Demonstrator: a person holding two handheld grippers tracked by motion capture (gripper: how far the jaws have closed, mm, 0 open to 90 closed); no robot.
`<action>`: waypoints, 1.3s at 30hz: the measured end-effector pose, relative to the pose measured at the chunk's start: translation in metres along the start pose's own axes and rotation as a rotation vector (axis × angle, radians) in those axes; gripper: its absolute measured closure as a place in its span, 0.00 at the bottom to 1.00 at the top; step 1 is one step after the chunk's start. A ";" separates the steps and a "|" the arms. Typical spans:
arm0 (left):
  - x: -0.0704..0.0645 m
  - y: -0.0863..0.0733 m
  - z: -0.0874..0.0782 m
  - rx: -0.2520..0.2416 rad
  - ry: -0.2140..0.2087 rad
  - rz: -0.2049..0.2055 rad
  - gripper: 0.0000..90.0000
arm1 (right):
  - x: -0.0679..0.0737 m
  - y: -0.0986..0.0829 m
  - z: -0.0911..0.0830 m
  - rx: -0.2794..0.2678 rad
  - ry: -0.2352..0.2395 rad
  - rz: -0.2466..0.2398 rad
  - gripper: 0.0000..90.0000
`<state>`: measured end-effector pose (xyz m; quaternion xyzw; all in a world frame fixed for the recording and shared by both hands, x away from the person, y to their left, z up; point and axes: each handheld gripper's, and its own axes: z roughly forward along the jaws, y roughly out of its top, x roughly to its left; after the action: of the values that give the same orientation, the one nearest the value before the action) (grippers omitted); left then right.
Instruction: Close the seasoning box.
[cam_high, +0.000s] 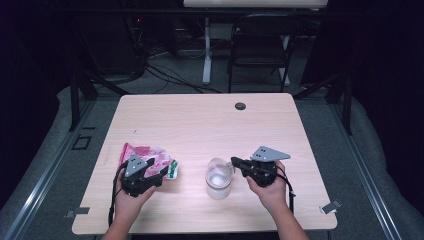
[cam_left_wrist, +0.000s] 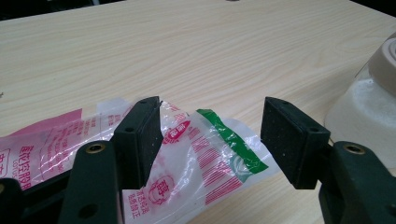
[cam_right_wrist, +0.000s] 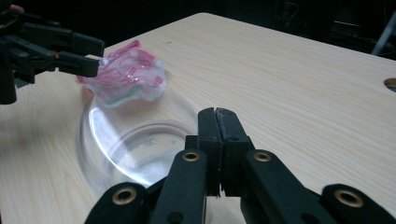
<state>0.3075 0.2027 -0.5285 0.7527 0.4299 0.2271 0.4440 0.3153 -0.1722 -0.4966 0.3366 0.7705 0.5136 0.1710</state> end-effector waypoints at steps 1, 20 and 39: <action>0.000 0.000 0.000 0.001 0.000 0.001 0.43 | 0.002 0.000 0.001 0.006 0.010 -0.009 0.98; 0.001 -0.001 0.001 0.004 0.000 0.001 0.43 | 0.011 0.004 0.003 0.009 0.043 -0.037 0.98; 0.005 -0.001 -0.002 -0.008 0.012 -0.018 0.43 | 0.004 0.012 -0.011 -0.007 0.008 -0.040 0.91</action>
<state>0.3086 0.2082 -0.5284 0.7456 0.4382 0.2293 0.4466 0.3098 -0.1740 -0.4810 0.3184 0.7759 0.5143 0.1795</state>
